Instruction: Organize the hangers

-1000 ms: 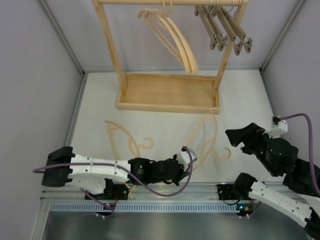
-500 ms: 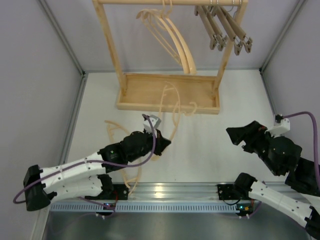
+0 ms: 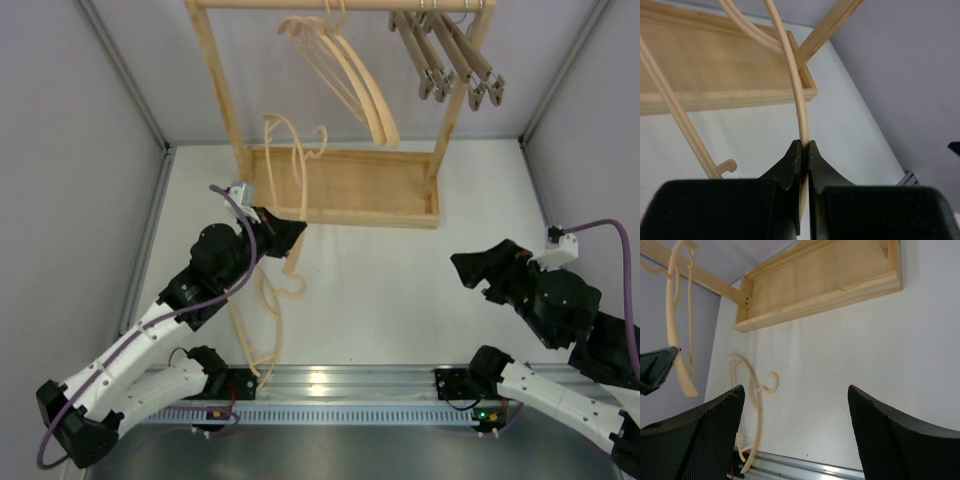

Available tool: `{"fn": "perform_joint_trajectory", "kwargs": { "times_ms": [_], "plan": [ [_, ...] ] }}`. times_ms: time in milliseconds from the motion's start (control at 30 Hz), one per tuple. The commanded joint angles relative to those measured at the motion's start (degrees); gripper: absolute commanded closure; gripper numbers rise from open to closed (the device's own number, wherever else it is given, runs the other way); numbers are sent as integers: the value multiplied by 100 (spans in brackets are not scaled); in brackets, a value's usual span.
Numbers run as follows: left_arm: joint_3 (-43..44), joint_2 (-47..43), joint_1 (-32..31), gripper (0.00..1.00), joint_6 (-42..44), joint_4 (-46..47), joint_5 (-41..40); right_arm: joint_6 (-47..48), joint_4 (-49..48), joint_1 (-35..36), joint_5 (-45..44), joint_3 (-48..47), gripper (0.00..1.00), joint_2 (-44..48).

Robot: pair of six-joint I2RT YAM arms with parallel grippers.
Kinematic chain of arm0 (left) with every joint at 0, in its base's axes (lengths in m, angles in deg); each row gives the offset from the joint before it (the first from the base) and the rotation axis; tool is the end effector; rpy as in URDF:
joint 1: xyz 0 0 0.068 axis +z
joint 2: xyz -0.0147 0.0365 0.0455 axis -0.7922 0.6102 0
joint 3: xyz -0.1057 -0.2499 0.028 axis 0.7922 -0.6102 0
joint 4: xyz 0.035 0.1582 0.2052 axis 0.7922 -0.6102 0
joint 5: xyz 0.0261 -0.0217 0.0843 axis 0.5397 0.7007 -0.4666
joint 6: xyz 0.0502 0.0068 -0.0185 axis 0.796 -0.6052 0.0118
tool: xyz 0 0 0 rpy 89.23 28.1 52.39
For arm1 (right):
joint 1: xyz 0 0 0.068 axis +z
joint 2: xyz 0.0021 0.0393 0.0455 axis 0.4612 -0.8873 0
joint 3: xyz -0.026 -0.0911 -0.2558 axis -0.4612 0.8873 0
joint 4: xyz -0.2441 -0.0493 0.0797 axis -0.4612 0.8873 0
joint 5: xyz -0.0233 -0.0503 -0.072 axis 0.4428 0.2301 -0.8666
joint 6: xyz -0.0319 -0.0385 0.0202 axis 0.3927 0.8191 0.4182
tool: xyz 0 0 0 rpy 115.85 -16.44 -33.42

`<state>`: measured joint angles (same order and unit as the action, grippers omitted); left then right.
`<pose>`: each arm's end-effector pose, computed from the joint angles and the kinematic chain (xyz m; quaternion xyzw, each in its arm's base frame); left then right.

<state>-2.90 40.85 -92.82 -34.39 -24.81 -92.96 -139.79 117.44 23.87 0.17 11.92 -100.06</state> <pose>0.1510 -0.1256 0.3410 0.0157 0.7451 -0.3869 0.5431 0.0406 0.0198 0.3797 0.1577 0.7843 0.2840 0.5285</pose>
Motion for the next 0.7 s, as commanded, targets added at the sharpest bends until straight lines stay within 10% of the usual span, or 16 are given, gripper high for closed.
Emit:
{"fn": "perform_joint_trajectory", "kwargs": {
  "times_ms": [0, 667],
  "plan": [
    [569, 104, 394, 100, -249, 647, 546, 128, -57, 61, 21, -283, 19, -115],
    [2616, 1659, 562, 100, -127, 1588, 144, 234, -57, 52, -5, -477, 19, -212]
  ]
}}
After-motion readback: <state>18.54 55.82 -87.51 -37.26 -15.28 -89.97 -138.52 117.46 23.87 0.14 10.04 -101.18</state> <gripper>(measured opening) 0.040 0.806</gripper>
